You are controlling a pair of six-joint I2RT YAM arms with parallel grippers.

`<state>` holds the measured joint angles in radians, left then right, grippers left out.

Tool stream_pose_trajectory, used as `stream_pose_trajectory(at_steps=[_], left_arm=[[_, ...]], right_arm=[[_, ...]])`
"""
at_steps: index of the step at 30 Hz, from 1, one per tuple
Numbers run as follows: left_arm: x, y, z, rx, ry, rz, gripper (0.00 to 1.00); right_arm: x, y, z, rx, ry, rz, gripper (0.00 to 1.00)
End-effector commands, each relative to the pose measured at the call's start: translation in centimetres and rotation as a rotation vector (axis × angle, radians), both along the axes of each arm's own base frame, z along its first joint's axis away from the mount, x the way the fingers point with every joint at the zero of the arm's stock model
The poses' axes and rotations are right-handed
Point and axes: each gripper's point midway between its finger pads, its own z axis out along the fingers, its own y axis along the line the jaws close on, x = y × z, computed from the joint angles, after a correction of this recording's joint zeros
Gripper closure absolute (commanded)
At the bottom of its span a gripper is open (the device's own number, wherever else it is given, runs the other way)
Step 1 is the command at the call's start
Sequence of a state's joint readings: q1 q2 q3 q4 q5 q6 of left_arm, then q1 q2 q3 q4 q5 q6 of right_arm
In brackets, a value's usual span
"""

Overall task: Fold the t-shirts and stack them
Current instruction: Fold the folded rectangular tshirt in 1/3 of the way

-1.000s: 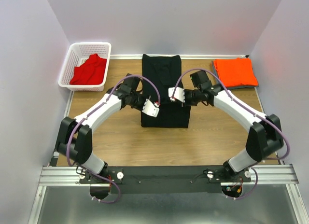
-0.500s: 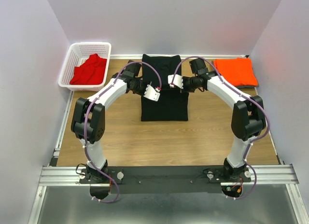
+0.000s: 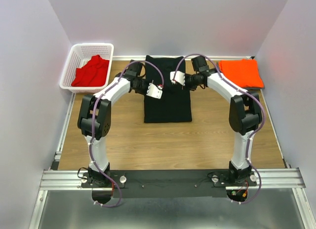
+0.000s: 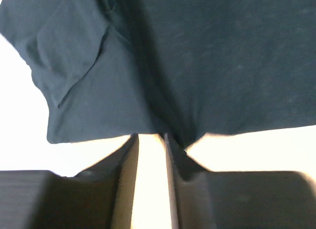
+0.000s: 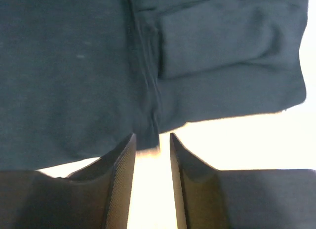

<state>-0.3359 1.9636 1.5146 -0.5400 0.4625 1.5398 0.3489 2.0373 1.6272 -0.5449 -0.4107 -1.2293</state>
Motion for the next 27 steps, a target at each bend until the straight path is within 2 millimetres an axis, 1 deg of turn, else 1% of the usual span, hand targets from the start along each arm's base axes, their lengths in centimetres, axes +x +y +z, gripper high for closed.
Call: stream_pose_trajectory(at_steps=[1,2,3,4,5,6,7,8,9,10,11,12,13,14,15,16,17,18,19,20,21,22,23,24,25,26,27], left_arm=[[4.0,1.6,4.8,-0.084,-0.116,0.131,0.49],[4.3,1.8,5.7,-0.102,-0.118,0.15,0.48],[4.3,2.1,6.5,-0.15,-0.085,0.193,0.48],[4.7,2.1,8.5,-0.188,-0.094,0.21,0.48],[4.1,2.1,8.9,-0.215,-0.05,0.233,0.48],[3.7,1.9,9.5,-0.262,-0.009,0.246,0.48],[2.8,1.7,10.2,-0.318,0.058,0.295,0.48],[1.7,1.6,10.0,-0.345,0.128,0.312,0.31],[0.6,0.8,10.3,-0.407,0.199,0.296,0.3],[-1.0,0.7,10.0,-0.473,0.322,0.362,0.18],[-2.0,0.2,10.1,-0.513,0.387,0.36,0.17],[-3.1,-0.4,10.1,-0.558,0.466,0.363,0.03],[-5.3,-1.4,9.7,-0.619,0.59,0.336,0.03],[-6.2,-2.2,10.0,-0.689,0.709,0.382,0.03],[-7.9,-3.1,11.0,-0.751,0.808,0.34,0.03],[-10.3,-3.4,9.3,-0.78,1.03,0.449,0.03],[-10.0,-4.0,10.1,-0.84,1.021,0.421,0.03],[-10.4,-4.3,9.8,-0.865,1.049,0.454,0.03],[-12.0,-4.2,8.6,-0.878,1.119,0.506,0.03],[-11.8,-4.6,9.3,-0.933,1.138,0.532,0.03],[-12.0,-4.6,9.1,-0.946,1.112,0.509,0.03],[-12.4,-4.7,9.2,-0.973,1.199,0.571,0.03],[-13.1,-4.6,8.0,-0.976,1.251,0.607,0.03],[-13.4,-5.1,8.1,-0.99,1.314,0.625,0.02],[-14.0,-5.3,6.8,-0.971,1.365,0.654,0.03],[-14.4,-5.6,6.3,-0.964,1.395,0.662,0.03],[-14.8,-5.8,5.9,-0.955,1.416,0.668,0.03]], right_arm=[[2.6,-0.7,2.9,0.038,-0.064,-0.096,0.55],[2.7,-0.9,3.3,0.042,-0.066,-0.111,0.51],[2.6,-1.0,3.7,0.049,-0.067,-0.127,0.51],[2.5,-1.3,4.0,0.072,-0.044,-0.174,0.51],[2.3,-1.3,5.2,0.098,-0.046,-0.201,0.51],[2.1,-1.5,5.6,0.124,-0.029,-0.236,0.51],[1.7,-1.4,6.1,0.182,0.023,-0.307,0.51],[1.3,-1.3,7.1,0.221,0.046,-0.348,0.5],[0.9,-1.5,7.2,0.254,0.083,-0.392,0.48],[0.2,-1.1,7.4,0.325,0.161,-0.462,0.45],[-0.3,-0.8,7.6,0.362,0.207,-0.494,0.41],[-0.7,-0.6,7.8,0.401,0.254,-0.526,0.33],[-1.8,0.4,7.9,0.472,0.36,-0.566,0.22],[-2.4,1.0,8.1,0.509,0.419,-0.583,0.09],[-3.8,2.3,8.2,0.578,0.554,-0.593,0.07],[-4.7,3.0,8.3,0.606,0.62,-0.59,0.02],[-5.4,3.5,8.3,0.629,0.685,-0.589,0.0],[-6.3,4.1,7.9,0.643,0.76,-0.591,0.0],[-7.7,4.9,8.1,0.673,0.873,-0.577,0.0],[-8.5,5.1,7.3,0.676,0.943,-0.594,0.0],[-9.1,5.3,6.8,0.679,0.998,-0.605,0.0],[-10.1,5.8,6.6,0.691,1.088,-0.606,0.0],[-10.5,5.9,6.2,0.695,1.136,-0.617,0.0],[-11.2,6.0,5.2,0.699,1.184,-0.635,0.0],[-12.0,6.4,5.3,0.715,1.278,-0.659,0.0],[-12.6,6.5,4.5,0.72,1.314,-0.667,0.0],[-13.2,6.9,4.3,0.717,1.348,-0.673,0.0]])
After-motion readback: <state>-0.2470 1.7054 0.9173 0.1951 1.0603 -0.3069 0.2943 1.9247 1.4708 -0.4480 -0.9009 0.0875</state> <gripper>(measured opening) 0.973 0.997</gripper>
